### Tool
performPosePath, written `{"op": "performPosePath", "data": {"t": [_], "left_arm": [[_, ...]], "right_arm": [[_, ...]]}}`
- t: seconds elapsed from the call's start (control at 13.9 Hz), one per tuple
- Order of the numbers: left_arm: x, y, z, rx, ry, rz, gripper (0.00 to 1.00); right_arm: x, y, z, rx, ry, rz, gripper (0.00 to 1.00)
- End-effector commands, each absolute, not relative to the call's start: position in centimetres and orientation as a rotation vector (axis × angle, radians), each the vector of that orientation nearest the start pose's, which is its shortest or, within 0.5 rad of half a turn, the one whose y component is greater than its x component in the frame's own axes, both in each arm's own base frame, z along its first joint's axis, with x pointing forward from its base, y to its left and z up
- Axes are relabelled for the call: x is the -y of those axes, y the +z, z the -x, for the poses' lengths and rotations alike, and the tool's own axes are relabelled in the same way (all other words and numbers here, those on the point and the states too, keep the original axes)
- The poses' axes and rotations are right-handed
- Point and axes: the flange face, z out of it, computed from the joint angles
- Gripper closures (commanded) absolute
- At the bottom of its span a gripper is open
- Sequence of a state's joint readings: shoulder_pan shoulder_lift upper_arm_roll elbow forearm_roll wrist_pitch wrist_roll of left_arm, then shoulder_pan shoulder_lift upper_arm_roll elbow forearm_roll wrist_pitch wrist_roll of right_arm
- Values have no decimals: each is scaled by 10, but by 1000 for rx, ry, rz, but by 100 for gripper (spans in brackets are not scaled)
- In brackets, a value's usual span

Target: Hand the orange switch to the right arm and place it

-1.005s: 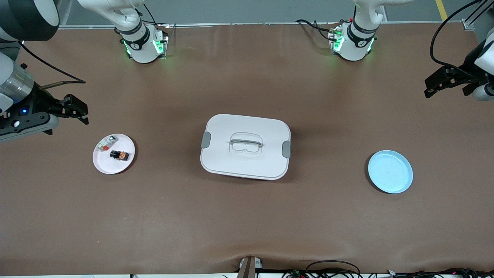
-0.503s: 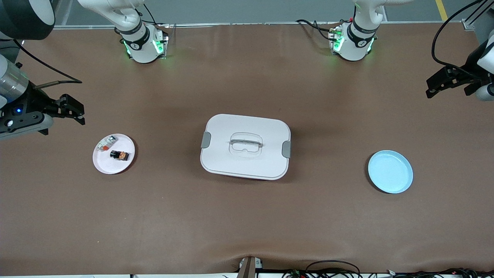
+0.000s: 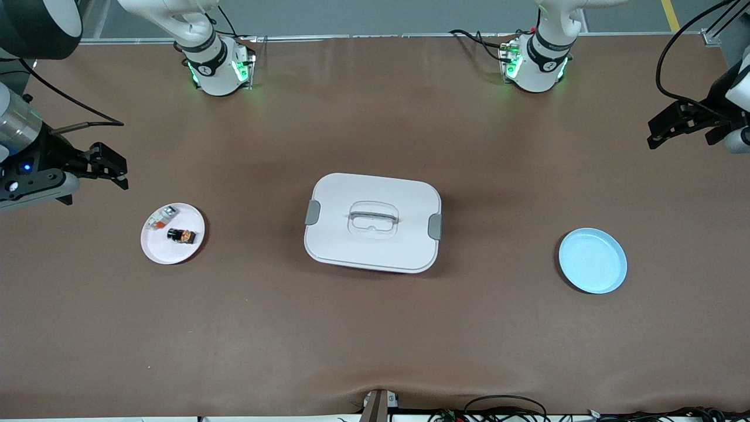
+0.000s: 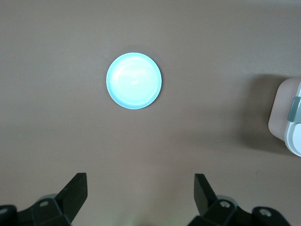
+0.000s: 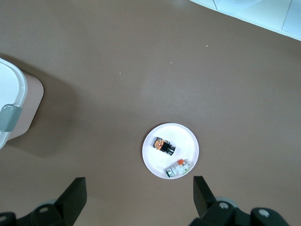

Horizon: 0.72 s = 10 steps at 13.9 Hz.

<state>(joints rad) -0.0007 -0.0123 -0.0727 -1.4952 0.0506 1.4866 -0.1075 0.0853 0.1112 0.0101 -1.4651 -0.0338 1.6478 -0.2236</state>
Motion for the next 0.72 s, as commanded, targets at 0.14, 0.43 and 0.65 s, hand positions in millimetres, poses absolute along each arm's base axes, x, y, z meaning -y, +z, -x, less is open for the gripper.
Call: {"op": "performPosePath", "data": {"t": [0.14, 0.43, 0.65], "left_arm": [[34, 666, -534, 16, 0, 3103, 0], [35, 666, -534, 16, 5, 3103, 0], [34, 661, -537, 18, 15, 3103, 0]], "right_arm": [[-52, 623, -595, 482, -109, 3131, 0], [-44, 633, -595, 463, -141, 3135, 0], [-50, 637, -594, 477, -155, 3136, 0]]}}
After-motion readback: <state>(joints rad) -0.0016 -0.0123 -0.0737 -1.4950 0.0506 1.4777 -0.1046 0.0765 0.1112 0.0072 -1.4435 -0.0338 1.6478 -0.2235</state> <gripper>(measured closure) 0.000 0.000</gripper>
